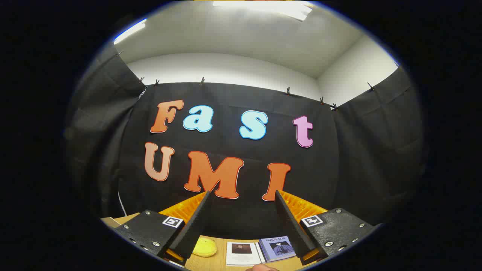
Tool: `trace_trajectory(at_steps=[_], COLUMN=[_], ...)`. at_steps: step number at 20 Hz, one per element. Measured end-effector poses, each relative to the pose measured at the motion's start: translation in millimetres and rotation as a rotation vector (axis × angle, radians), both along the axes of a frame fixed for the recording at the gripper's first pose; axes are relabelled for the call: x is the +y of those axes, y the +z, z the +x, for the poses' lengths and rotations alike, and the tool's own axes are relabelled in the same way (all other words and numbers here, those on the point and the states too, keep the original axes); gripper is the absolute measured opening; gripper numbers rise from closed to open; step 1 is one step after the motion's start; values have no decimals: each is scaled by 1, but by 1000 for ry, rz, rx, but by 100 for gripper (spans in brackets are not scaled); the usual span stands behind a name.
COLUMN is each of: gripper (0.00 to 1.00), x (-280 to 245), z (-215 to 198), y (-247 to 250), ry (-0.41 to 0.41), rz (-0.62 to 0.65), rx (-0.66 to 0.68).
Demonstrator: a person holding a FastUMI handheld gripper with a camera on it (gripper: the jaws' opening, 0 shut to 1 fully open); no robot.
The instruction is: Open the storage box then place both shoes into the box .Put the left shoe in first, then the right shoe, with the right side of both shoes facing outward in a uniform manner.
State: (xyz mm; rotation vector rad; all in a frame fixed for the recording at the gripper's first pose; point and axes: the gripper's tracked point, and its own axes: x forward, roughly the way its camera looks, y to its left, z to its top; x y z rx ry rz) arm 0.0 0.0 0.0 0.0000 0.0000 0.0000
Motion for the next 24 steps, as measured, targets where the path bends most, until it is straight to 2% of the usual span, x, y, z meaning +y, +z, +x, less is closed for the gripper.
trace_trajectory(at_steps=[7,19,22,24], gripper=[98,98,98,98], x=[6,48,60,78], z=[-5,-10,-12,-17], y=[-4,-21,-35,-46], ry=[7,97,112,149], rz=[6,19,9,9], rx=[14,73,122,157])
